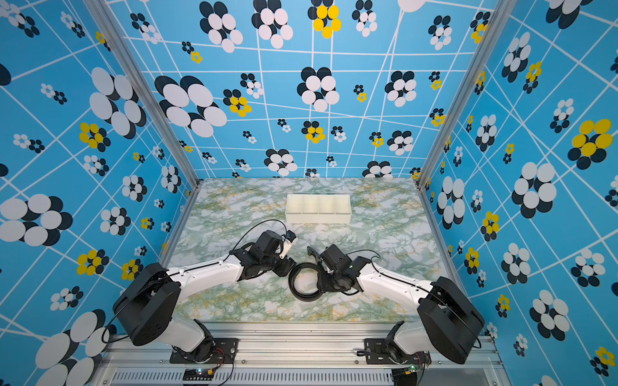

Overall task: Place the belts into the storage roll
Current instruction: Pick up the belt from the center of the board.

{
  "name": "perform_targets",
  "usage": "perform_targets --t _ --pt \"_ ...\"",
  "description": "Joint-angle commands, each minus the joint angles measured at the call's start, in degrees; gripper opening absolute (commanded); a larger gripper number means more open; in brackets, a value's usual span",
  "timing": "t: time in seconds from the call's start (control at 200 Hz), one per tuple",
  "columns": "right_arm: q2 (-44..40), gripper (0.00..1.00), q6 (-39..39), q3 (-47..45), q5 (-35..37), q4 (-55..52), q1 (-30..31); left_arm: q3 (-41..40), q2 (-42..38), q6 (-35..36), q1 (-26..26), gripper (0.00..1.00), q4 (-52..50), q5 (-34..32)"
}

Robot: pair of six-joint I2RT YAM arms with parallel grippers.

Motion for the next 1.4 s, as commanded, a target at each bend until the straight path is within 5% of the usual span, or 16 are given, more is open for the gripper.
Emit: perform_targets --t 0.0,0.135,0.285,0.575,0.7,0.769,0.939,1.179,1.394 --pt "3.9 0.41 -2.7 4.7 4.8 -3.3 0.7 1.2 0.9 -0.8 0.0 0.58 -1.3 -0.9" --pt "8.4 0.21 -6.1 9.5 9.6 -6.2 0.7 1.1 0.7 -1.1 0.2 0.58 -2.2 -2.0" --pt "13.0 0.15 -12.5 15.5 14.3 -9.6 0.6 0.5 0.0 -1.4 0.9 0.58 -2.6 -2.7" --pt "21.2 0.15 -28.4 23.8 24.4 -9.7 0.6 0.4 -2.5 -0.1 3.0 0.58 -3.6 -3.5" --pt "21.4 0.3 -30.8 23.8 25.0 -5.4 -0.1 2.6 -1.7 1.7 3.6 0.58 -5.1 -3.5" --pt "19.7 0.5 -29.0 23.7 22.0 -3.9 -1.2 4.0 -0.7 2.2 3.8 0.58 -6.3 -3.2" --pt "15.0 0.66 -22.3 22.8 19.9 -6.1 -1.8 6.6 1.0 2.2 3.9 0.58 -7.8 -2.8" --pt "9.5 0.66 -8.1 15.8 9.8 -8.6 -1.7 8.8 2.7 1.3 4.0 0.58 -8.0 -3.4" --pt "8.2 0.65 -0.9 10.3 7.5 -7.3 -0.5 11.1 4.7 0.8 3.9 0.58 -7.7 -2.3"
